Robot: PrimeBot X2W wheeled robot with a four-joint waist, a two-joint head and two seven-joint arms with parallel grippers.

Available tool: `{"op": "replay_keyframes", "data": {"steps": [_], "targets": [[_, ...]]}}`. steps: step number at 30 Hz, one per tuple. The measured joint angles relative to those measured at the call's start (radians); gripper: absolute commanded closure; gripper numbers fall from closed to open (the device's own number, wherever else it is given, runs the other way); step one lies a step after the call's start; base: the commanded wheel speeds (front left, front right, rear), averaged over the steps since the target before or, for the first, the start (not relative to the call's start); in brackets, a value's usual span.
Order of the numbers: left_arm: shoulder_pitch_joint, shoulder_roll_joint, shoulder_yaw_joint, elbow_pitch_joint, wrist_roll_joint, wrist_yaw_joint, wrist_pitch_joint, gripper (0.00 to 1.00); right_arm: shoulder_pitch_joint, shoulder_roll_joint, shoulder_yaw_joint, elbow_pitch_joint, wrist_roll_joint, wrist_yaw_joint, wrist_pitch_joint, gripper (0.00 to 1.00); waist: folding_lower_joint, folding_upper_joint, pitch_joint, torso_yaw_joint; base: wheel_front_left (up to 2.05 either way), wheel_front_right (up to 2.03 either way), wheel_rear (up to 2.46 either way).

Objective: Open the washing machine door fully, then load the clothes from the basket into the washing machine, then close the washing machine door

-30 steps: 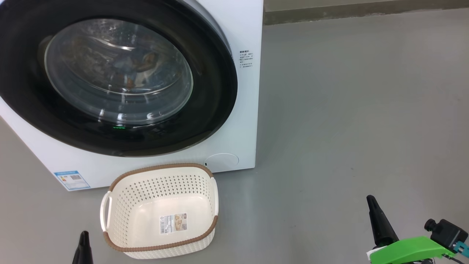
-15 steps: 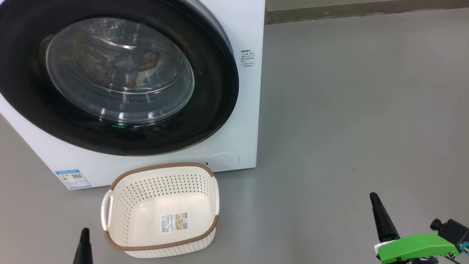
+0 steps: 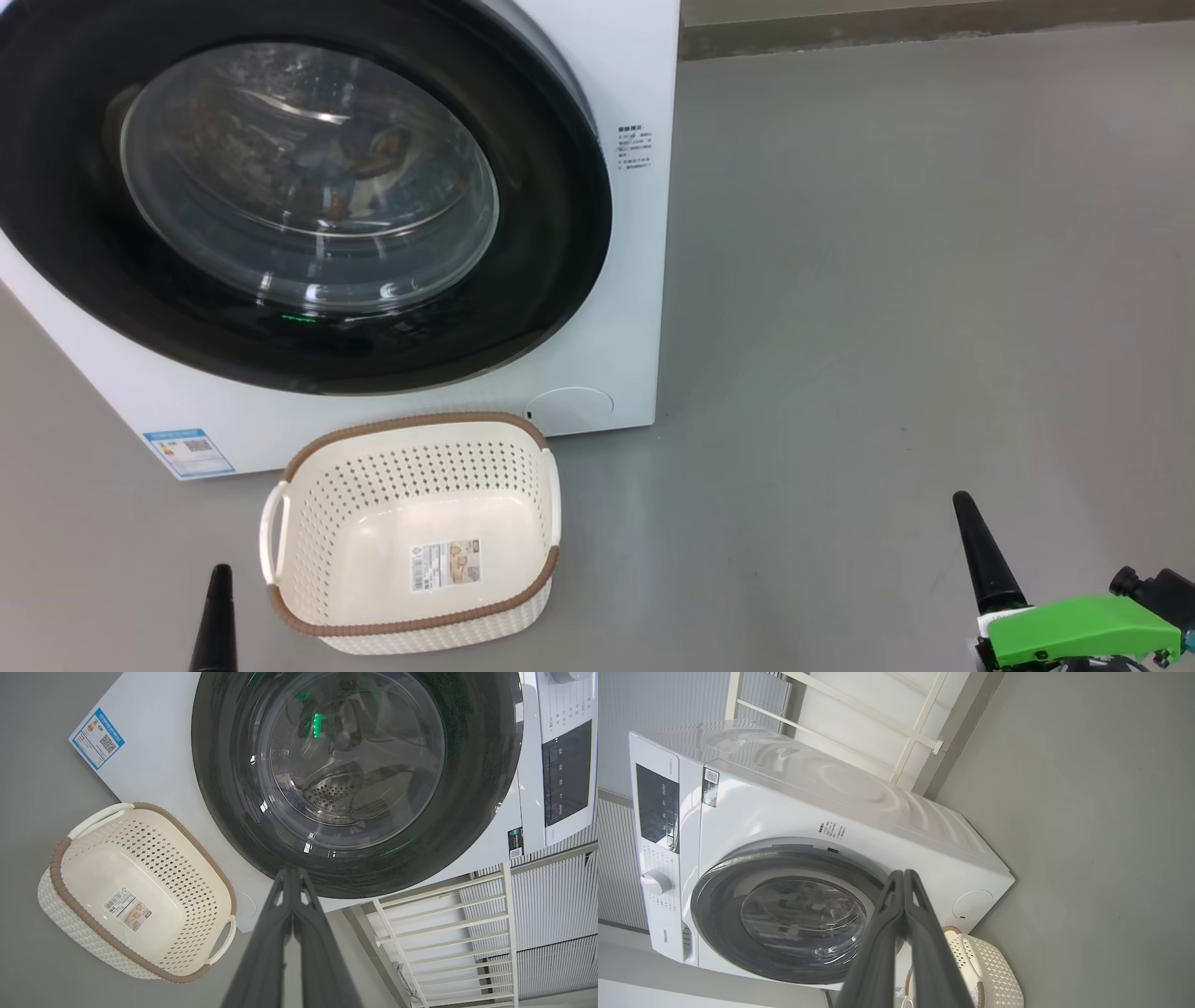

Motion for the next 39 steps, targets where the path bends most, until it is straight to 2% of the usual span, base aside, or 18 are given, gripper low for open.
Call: {"op": "replay_keyframes", "data": {"steps": [36, 39], "targets": [[-0.069, 0.007, -0.001, 0.043, -0.423, -0.008, 0.097, 1.0, -0.02, 0.0, -0.042, 0.013, 0.408, 0.0, 0.106, 1.0, 0.0, 0.0, 0.005, 0.011, 0.0, 0.0, 0.0], [-0.071, 0.007, -0.001, 0.045, -0.43, -0.009, 0.097, 1.0, -0.02, 0.0, -0.043, 0.014, 0.414, 0.0, 0.108, 1.0, 0.0, 0.0, 0.005, 0.011, 0.0, 0.0, 0.0]]}}
